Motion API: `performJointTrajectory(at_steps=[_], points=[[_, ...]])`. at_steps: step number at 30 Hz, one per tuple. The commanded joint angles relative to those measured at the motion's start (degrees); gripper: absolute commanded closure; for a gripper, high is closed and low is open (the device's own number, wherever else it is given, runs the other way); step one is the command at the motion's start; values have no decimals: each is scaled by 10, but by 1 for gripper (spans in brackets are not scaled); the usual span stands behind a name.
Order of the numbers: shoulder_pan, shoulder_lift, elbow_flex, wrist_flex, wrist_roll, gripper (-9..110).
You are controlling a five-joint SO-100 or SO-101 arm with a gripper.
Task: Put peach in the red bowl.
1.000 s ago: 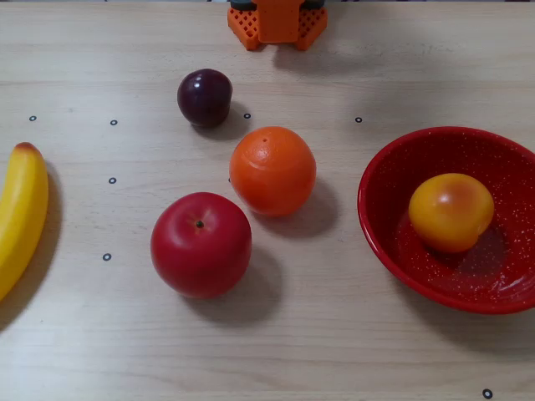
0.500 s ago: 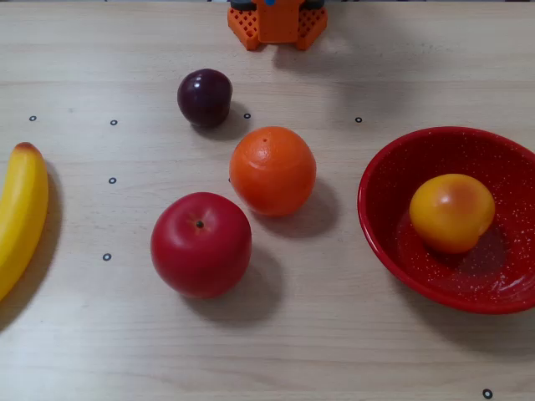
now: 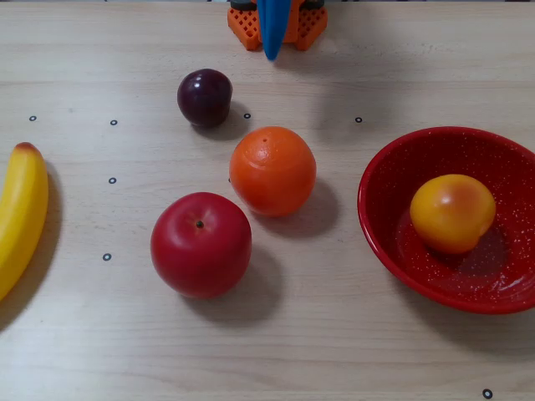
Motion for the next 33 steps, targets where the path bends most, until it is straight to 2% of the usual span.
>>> performJointTrajectory(at_steps=[1,6,17,33], points=[[11,11,8,-49,16,102],[11,11,99,-126,25,102],[11,11,219,-172,47,102],[-5,11,277,-200,59,102]])
